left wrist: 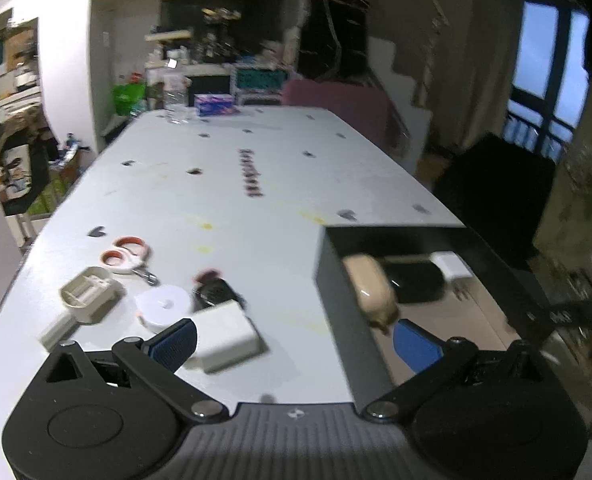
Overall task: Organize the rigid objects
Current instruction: 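Withdraw the left gripper from the box toward the remaining items, then close the left gripper on the large white square charger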
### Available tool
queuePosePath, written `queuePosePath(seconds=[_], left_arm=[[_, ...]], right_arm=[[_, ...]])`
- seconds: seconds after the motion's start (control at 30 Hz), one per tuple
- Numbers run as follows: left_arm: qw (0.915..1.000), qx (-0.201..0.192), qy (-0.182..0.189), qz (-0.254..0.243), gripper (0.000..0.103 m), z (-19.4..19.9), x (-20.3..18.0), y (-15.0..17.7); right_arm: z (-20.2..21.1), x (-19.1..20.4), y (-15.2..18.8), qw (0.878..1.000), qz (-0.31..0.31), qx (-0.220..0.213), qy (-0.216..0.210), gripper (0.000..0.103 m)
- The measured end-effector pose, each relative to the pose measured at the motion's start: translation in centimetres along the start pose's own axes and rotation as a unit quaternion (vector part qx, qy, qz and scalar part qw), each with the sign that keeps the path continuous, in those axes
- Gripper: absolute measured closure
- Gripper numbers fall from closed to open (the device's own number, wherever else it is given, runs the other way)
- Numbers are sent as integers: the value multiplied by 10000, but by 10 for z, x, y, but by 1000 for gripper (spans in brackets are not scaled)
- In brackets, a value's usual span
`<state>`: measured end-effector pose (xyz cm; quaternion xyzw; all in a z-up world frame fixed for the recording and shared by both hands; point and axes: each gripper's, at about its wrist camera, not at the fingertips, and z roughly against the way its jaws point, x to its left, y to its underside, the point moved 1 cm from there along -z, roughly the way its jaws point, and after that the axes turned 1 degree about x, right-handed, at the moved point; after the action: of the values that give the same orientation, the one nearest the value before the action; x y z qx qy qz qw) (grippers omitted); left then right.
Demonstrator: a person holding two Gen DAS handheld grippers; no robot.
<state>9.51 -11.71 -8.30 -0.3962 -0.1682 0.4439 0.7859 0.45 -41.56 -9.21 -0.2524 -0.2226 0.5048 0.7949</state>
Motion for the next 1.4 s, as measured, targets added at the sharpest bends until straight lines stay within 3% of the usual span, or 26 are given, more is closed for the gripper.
queuePosePath(seconds=[0.17,0.4,0.57,0.67,0.73,0.8,0.9,1.0,1.4], left_arm=[[9985,-416,-309,186,0,-7,25,6],[9979,-17,-445,468,0,-27,55,19],[9982,62,-219,561,0,-43,60,27],[9959,109,-161,879,5,-55,61,27],[9919,66,-438,1193,18,-62,58,25],[9902,56,-521,1297,19,-70,52,22],[9918,90,-684,1080,21,-82,43,20],[9918,7,-947,862,36,-83,39,22],[9939,-226,-808,720,37,-64,44,35]], right_arm=[[3,-1,0,10000,30,-33,-31,97],[3,-2,0,10000,23,-43,-59,97],[3,-2,0,10000,22,-46,-51,97],[4,-3,0,10000,18,-75,-55,97],[4,-3,0,10000,22,-77,-50,97],[4,-3,0,10000,17,-79,-53,97],[5,-3,0,9999,12,-82,-59,97],[5,-3,0,9999,8,-84,-63,97],[5,-3,0,9999,-13,-88,-72,97]])
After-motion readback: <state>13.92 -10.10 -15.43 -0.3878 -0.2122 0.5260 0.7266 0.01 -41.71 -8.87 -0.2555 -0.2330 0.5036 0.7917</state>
